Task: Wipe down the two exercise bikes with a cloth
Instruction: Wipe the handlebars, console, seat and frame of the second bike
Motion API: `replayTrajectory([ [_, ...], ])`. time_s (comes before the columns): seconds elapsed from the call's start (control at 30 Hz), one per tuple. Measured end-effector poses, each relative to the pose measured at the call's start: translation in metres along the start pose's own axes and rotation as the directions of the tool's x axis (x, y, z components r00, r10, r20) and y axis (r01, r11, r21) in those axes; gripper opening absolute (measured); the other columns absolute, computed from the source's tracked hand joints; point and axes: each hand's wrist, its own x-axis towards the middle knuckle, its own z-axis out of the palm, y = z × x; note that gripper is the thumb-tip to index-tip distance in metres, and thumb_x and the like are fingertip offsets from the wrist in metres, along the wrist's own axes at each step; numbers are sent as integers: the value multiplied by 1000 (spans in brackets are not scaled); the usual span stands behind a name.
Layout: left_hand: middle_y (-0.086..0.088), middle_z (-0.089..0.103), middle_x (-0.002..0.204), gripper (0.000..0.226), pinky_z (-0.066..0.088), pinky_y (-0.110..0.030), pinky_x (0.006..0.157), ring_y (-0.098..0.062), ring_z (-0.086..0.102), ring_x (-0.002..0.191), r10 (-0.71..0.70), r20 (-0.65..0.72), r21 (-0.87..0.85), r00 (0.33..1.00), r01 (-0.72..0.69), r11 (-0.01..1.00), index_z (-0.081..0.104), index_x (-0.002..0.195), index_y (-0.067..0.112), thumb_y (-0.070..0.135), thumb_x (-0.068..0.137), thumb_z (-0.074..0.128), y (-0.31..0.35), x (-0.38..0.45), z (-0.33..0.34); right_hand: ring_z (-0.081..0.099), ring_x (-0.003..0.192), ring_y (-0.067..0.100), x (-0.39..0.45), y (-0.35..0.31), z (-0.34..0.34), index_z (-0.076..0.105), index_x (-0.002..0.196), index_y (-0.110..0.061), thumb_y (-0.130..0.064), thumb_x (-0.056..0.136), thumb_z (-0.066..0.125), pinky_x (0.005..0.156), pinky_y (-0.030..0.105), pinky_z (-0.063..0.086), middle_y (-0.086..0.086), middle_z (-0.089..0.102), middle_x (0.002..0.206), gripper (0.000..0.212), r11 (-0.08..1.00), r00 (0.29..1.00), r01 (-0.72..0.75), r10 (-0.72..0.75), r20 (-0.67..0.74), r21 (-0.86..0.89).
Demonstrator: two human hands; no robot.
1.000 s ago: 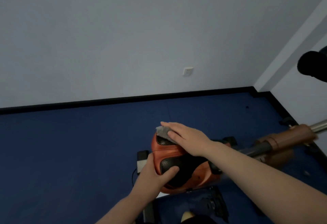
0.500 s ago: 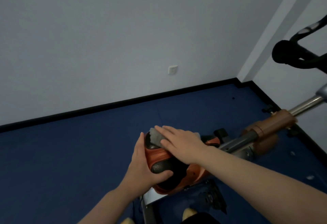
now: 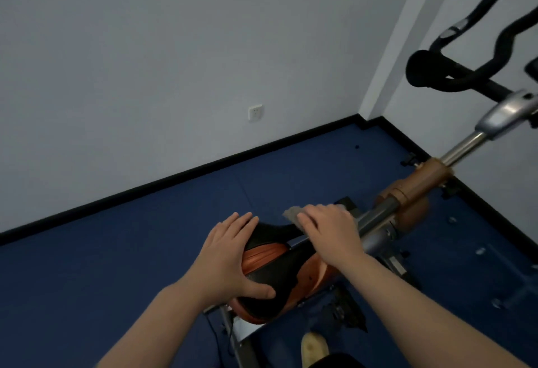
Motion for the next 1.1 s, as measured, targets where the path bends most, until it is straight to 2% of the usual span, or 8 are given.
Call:
replayTrajectory([
  [0.1,17,0,161,136,-11,-36,120,-7,-10,148,63,88,58,994,-69,996,3,156,32,93,46,55,0,12,-7,52,108,23,-7,-7,12,63,102,-23,-41,100,35,94,41,39,-2,62,106,34,959,967,-239,249,-53,152],
  [0.27,17,34,147,104,19,-34,118,-8,26,138,114,89,47,990,-118,992,31,148,35,95,63,38,3,27,-18,40,128,12,-29,-5,18,62,122,-33,-44,99,38,111,44,26,-13,55,125,35,968,991,73,-42,-131,241],
  [0.43,17,62,109,36,43,-29,84,-9,51,108,-91,-252,-48,963,82,995,67,110,31,49,99,37,18,40,-2,34,137,22,-14,-21,14,55,135,-17,-27,101,48,116,40,26,3,44,143,35,527,821,-391,571,26,755],
  [0.57,15,66,103,29,39,-26,72,-3,51,98,-117,-358,-33,926,113,993,71,102,28,40,99,45,17,38,7,-9,148,12,-23,-59,34,25,153,-31,-34,101,44,120,37,5,-11,-2,162,56,550,783,-461,621,28,696],
  [0.73,17,66,102,28,36,-25,70,0,47,95,-134,-360,-46,923,126,991,71,102,29,41,99,45,18,39,5,23,144,19,1,-27,12,29,152,-23,-37,104,32,113,28,21,0,17,160,50,88,636,-504,711,300,859],
  [0.87,17,66,98,27,36,-25,67,-2,51,93,-182,-395,-70,901,168,983,71,99,30,42,98,46,19,37,7,2,149,24,-15,-39,24,20,154,-19,-50,93,1,120,42,7,4,2,163,71,277,679,-572,688,256,772],
  [1.0,20,64,99,29,35,-24,69,2,46,92,-205,-392,-64,897,196,979,70,100,34,46,95,44,19,37,8,44,131,27,13,-20,23,39,146,-22,-38,105,23,111,39,34,8,37,151,47,-114,495,-516,769,404,849],
  [1.1,26,59,95,24,36,-24,68,2,49,93,-244,-409,-94,879,225,970,69,98,38,45,95,47,20,36,7,43,131,28,4,-36,21,25,151,-28,-36,104,28,101,34,36,7,29,155,48,12,534,-577,762,366,817],
])
